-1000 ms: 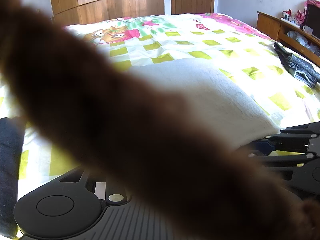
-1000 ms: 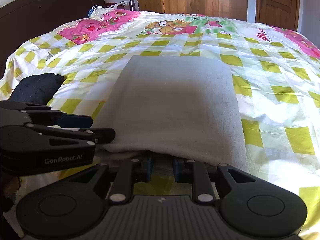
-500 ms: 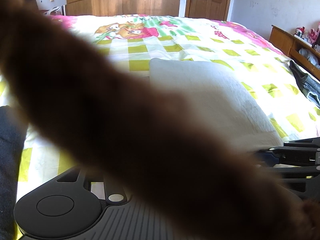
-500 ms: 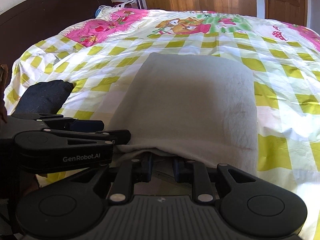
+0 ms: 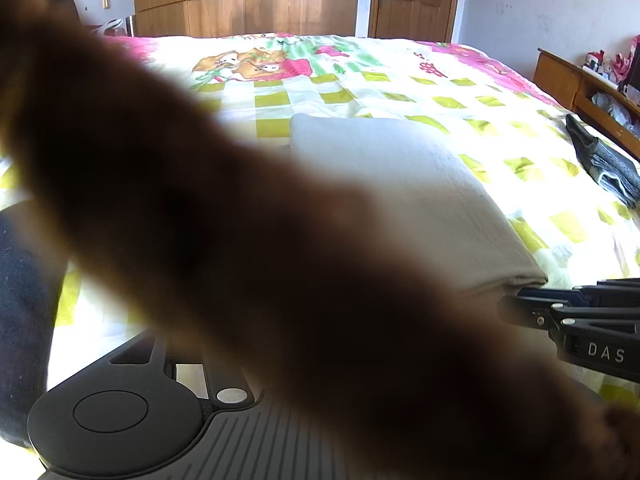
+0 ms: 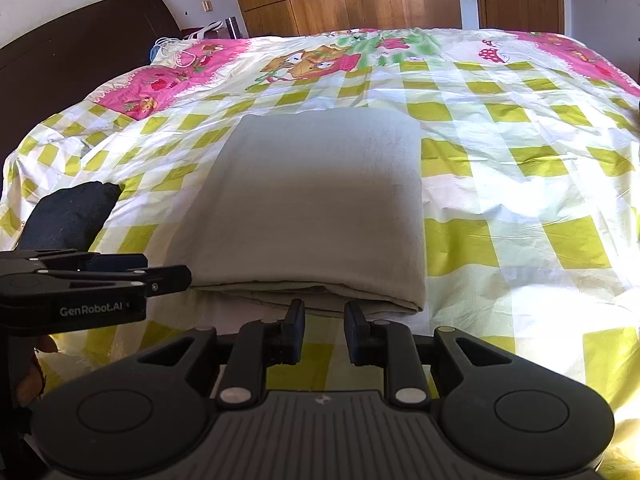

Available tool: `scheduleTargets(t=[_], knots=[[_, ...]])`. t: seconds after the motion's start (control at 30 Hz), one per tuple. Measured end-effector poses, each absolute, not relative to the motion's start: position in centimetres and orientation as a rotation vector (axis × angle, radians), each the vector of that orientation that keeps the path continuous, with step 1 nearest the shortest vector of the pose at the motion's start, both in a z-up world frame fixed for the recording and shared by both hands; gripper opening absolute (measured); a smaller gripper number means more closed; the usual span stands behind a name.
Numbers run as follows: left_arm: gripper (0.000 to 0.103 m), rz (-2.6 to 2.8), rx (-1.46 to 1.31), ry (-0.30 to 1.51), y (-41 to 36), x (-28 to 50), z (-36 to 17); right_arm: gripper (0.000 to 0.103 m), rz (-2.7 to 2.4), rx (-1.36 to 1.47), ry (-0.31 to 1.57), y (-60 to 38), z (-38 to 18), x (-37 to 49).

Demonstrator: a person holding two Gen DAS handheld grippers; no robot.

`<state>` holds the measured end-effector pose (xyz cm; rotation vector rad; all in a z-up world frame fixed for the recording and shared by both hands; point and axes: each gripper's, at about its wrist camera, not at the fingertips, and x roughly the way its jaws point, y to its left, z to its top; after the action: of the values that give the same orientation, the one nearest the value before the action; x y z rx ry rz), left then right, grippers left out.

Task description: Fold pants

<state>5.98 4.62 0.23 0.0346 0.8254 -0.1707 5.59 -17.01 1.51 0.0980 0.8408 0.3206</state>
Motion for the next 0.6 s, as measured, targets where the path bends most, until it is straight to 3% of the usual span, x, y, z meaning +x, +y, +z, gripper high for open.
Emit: scheduleTargets(t=[0.6], knots=[[0.071,-0.144,0.078,0.825,3.4,3.0,0.0,0.038,0.312,0.075,0.822,-17.1,1.4,3.4]])
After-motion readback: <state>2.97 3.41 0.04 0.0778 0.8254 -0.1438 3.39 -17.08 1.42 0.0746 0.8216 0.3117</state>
